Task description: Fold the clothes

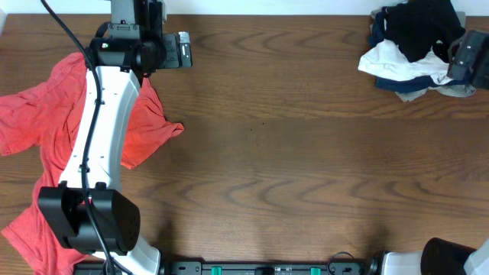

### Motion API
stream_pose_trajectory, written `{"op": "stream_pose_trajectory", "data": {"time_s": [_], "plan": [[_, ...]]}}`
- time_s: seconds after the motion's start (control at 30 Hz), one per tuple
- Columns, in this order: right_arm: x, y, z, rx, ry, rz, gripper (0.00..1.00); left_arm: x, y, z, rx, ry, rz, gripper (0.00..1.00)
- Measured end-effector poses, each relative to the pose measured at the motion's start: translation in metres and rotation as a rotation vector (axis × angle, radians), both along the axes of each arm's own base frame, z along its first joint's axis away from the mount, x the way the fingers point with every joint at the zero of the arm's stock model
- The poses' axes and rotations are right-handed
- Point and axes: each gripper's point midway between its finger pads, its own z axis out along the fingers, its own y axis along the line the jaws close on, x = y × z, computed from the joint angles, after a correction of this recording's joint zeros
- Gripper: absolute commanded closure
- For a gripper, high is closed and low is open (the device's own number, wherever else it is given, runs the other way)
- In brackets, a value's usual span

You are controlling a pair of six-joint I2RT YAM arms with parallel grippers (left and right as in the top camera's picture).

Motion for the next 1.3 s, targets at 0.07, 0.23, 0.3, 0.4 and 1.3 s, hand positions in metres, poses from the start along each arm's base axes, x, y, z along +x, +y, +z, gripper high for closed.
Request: {"op": "stream_pose_trajectory", "data": {"time_s": [0.07,0.23,0.3,0.4,1.3], "plan": [[0.006,0.007,0.004,-0.017,-0.036,0.023,0.01,0.000,0.000,0.000,0.000,0.000,0.000,0.02],[0.026,0.027,0.010,-0.080,-0.194,0.096,0.01,0.000,0.000,0.000,0.000,0.000,0.000,0.02],[0.030,0.033,0.003,-0.096,-0.252,0.118,0.01,0.000,0.000,0.000,0.000,0.000,0.001,0.02],[0.028,0.035,-0.023,-0.103,-0.289,0.127,0.01,0.000,0.000,0.000,0.000,0.000,0.000,0.02],[-0.070,0.078,-0.256,-0.053,-0.616,0.223,0.01,0.000,0.000,0.000,0.000,0.000,0.000,0.02]]}}
